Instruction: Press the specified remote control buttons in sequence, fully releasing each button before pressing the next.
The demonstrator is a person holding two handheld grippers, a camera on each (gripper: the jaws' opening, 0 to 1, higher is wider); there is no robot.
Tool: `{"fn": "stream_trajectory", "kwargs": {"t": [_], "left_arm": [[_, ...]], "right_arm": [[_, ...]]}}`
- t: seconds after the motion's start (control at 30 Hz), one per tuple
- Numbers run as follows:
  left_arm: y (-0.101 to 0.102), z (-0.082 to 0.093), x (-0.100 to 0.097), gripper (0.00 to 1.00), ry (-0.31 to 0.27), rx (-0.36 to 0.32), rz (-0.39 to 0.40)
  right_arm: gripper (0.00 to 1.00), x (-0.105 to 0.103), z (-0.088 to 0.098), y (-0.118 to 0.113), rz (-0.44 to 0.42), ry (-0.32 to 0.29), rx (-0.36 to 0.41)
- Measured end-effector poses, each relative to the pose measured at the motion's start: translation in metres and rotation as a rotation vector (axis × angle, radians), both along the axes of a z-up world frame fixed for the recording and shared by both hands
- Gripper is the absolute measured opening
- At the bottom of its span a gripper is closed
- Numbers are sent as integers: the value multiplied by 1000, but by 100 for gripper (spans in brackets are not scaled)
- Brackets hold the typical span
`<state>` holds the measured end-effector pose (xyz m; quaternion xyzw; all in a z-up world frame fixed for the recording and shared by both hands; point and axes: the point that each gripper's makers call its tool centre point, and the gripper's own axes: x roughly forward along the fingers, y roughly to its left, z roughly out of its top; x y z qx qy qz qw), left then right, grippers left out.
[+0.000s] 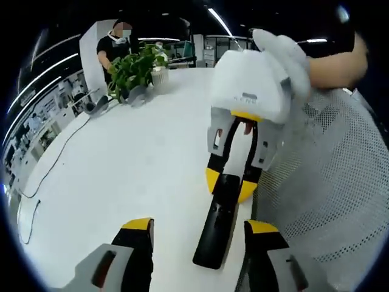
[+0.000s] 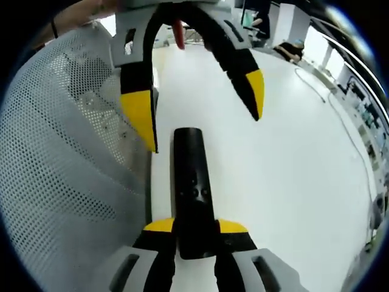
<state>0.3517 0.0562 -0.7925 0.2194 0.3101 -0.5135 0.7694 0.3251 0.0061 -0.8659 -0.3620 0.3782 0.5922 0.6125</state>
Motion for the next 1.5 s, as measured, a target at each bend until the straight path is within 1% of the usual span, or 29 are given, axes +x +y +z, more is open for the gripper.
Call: {"fn": "stream_trajectory", "kwargs": {"t": [0.1,0.2,0.33,0.4,0.47,0.53,0.7,0.77,0.8,0.83,0.87,0.93,1.1,1.17,1.2,1.27,1.37,1.4,1.47,1.5], "left_arm": [[-1,16,3,75,-20,-67,49],[-1,35,8,84,-36,-157,124],[7,50,13,94,-67,-207,215],[12,58,14,99,-102,-234,245],[18,65,13,100,-112,-246,281],[23,72,11,100,-120,-275,313],[38,77,6,100,-155,-275,384],[41,77,0,100,-127,-308,411],[43,78,-2,100,-94,-345,451],[45,78,-3,100,-80,-347,461],[48,82,-2,100,-95,-335,462],[56,91,2,100,-157,-334,495],[73,91,-3,100,-175,-311,555],[78,94,-8,100,-194,-311,564],[81,96,-9,100,-215,-321,577],[84,95,-11,100,-223,-336,595],[84,95,-9,100,-249,-324,594],[83,97,-7,100,-257,-332,592],[81,98,-7,100,-246,-354,586],[80,98,-7,100,-242,-359,587]], "right_arm": [[21,0,0,0,-1,-1,1],[21,0,0,0,-4,1,2],[21,0,0,0,-4,0,2],[21,0,0,0,-3,-1,1],[21,0,0,0,-3,0,1],[21,0,0,0,-6,1,2],[21,0,0,0,-4,1,4],[21,0,0,0,-3,3,10],[21,0,0,0,-2,4,14],[21,0,0,0,-3,6,17],[21,0,0,0,-5,8,20],[21,0,1,0,-4,8,22],[21,1,1,0,-15,14,30],[21,1,1,0,-16,15,40],[21,1,1,0,-17,15,42],[21,0,1,1,-19,15,41],[22,0,0,1,-25,13,31],[22,1,1,1,-39,22,33],[22,1,2,3,-125,71,66],[22,2,2,2,-114,67,71]]}}
